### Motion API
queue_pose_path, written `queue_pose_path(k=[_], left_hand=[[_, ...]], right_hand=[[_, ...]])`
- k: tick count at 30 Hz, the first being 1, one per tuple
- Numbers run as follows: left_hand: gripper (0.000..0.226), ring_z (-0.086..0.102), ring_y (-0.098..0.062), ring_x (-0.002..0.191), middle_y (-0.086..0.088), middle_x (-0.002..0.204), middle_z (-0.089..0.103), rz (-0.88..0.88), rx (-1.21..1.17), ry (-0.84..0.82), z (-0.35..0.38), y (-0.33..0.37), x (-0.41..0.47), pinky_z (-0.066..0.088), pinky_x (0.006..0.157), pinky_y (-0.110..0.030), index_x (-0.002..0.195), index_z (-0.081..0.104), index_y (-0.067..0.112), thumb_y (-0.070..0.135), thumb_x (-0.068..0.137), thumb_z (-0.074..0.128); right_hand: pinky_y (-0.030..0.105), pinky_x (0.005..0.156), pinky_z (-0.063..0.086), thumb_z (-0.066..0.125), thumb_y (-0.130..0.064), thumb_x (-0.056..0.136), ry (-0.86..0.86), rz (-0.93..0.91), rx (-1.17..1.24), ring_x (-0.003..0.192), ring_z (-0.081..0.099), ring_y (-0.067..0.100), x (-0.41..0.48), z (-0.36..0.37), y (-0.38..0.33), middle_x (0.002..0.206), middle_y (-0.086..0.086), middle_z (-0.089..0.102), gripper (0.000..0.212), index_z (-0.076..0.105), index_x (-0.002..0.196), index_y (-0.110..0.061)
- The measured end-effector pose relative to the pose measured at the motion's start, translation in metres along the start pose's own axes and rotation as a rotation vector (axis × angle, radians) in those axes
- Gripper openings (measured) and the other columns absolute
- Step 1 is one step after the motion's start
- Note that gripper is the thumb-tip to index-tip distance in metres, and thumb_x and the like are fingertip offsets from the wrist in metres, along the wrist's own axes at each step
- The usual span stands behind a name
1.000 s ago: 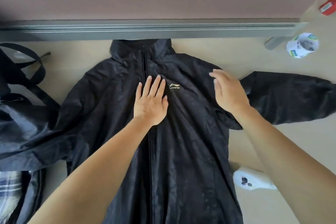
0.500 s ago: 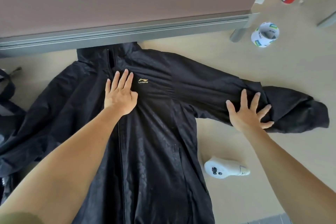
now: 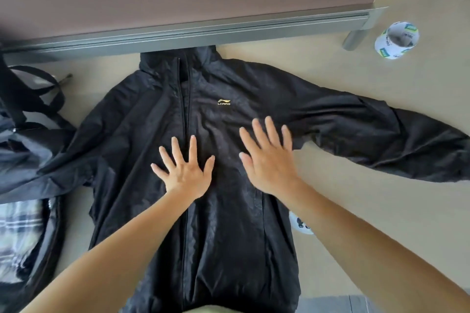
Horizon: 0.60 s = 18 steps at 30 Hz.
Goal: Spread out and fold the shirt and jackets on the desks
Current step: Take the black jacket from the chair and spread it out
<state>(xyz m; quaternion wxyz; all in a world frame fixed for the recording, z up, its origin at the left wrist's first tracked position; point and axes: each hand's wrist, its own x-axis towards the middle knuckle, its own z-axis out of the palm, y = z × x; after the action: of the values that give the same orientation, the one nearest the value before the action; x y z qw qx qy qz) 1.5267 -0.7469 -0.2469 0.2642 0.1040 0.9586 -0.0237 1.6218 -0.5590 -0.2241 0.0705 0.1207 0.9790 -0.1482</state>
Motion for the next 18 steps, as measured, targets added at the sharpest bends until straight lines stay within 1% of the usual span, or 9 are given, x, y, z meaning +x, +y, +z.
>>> queue_pose_path(k=[1, 3, 4, 6, 8, 11, 13, 15, 18], left_hand=[[0.079, -0.025, -0.041, 0.147, -0.007, 0.162, -0.026, 0.028, 0.002, 0.005, 0.004, -0.007, 0.001, -0.006, 0.114, -0.07, 0.152, -0.021, 0.04, 0.076, 0.09, 0.011], [0.077, -0.028, -0.042, 0.146, -0.006, 0.16, -0.032, 0.069, 0.022, 0.002, 0.006, -0.014, 0.01, -0.008, 0.114, -0.069, 0.149, -0.027, 0.042, 0.076, 0.09, 0.009], [0.076, -0.029, -0.041, 0.145, -0.005, 0.159, -0.034, 0.086, 0.035, -0.01, 0.003, -0.017, 0.015, -0.009, 0.113, -0.068, 0.148, -0.029, 0.043, 0.075, 0.091, 0.01], [0.07, -0.031, -0.036, 0.146, -0.001, 0.159, -0.034, 0.126, 0.005, -0.043, -0.005, -0.027, 0.024, -0.011, 0.115, -0.064, 0.149, -0.024, 0.046, 0.07, 0.096, 0.015], [0.065, -0.027, -0.031, 0.148, 0.002, 0.163, -0.027, 0.193, -0.085, -0.052, -0.014, -0.043, 0.027, -0.011, 0.118, -0.058, 0.154, -0.013, 0.044, 0.061, 0.101, 0.021], [0.065, -0.01, -0.029, 0.153, -0.007, 0.167, -0.001, 0.281, -0.192, 0.093, -0.013, -0.073, 0.002, -0.001, 0.123, -0.049, 0.159, 0.011, 0.026, 0.05, 0.103, 0.033], [0.062, 0.006, -0.034, 0.152, -0.014, 0.163, 0.018, 0.267, -0.204, 0.269, -0.001, -0.097, -0.035, 0.007, 0.122, -0.051, 0.155, 0.028, 0.018, 0.046, 0.101, 0.042], [0.059, 0.019, -0.04, 0.146, -0.019, 0.156, 0.03, 0.216, -0.18, 0.379, 0.018, -0.122, -0.077, 0.017, 0.118, -0.057, 0.148, 0.04, 0.014, 0.045, 0.098, 0.049], [0.065, 0.022, -0.044, 0.144, -0.022, 0.155, 0.029, 0.152, -0.09, 0.326, 0.065, -0.156, -0.13, 0.021, 0.115, -0.061, 0.147, 0.042, 0.014, 0.052, 0.094, 0.05]], right_hand=[[0.06, 0.121, 0.006, 0.021, -0.048, 0.102, -0.096, -0.065, 0.028, 0.153, -0.005, 0.035, -0.007, 0.013, -0.029, 0.167, 0.01, 0.008, 0.061, 0.015, 0.159, -0.026], [0.06, 0.121, 0.005, 0.022, -0.049, 0.103, -0.284, -0.071, 0.054, 0.151, -0.016, 0.038, -0.023, 0.042, -0.07, 0.167, 0.01, -0.006, 0.066, 0.001, 0.16, -0.024], [0.061, 0.12, 0.004, 0.024, -0.053, 0.101, -0.293, -0.05, 0.029, 0.15, -0.017, 0.04, -0.03, 0.056, -0.079, 0.167, 0.011, -0.009, 0.071, -0.001, 0.16, -0.022], [0.062, 0.12, 0.005, 0.026, -0.061, 0.098, -0.213, -0.061, -0.086, 0.151, -0.007, 0.043, -0.035, 0.07, -0.083, 0.167, 0.014, 0.0, 0.076, 0.009, 0.16, -0.021], [0.063, 0.119, 0.007, 0.026, -0.066, 0.096, -0.165, -0.118, -0.158, 0.152, 0.001, 0.043, -0.031, 0.073, -0.075, 0.166, 0.015, 0.007, 0.076, 0.016, 0.159, -0.024], [0.062, 0.119, 0.008, 0.019, -0.069, 0.096, -0.157, -0.191, -0.262, 0.152, 0.002, 0.04, -0.015, 0.066, -0.059, 0.167, 0.012, 0.007, 0.076, 0.014, 0.159, -0.028], [0.064, 0.119, 0.006, 0.011, -0.071, 0.096, -0.183, -0.186, -0.347, 0.153, -0.004, 0.037, -0.008, 0.061, -0.048, 0.168, 0.007, 0.001, 0.075, 0.004, 0.159, -0.033], [0.067, 0.118, 0.0, 0.007, -0.07, 0.097, -0.182, -0.077, -0.371, 0.152, -0.01, 0.037, -0.014, 0.055, -0.046, 0.168, 0.005, -0.006, 0.071, -0.002, 0.158, -0.035], [0.065, 0.116, -0.003, 0.01, -0.063, 0.1, -0.068, 0.029, -0.27, 0.152, -0.006, 0.039, -0.06, 0.055, -0.082, 0.168, 0.007, 0.001, 0.069, 0.008, 0.159, -0.029]])
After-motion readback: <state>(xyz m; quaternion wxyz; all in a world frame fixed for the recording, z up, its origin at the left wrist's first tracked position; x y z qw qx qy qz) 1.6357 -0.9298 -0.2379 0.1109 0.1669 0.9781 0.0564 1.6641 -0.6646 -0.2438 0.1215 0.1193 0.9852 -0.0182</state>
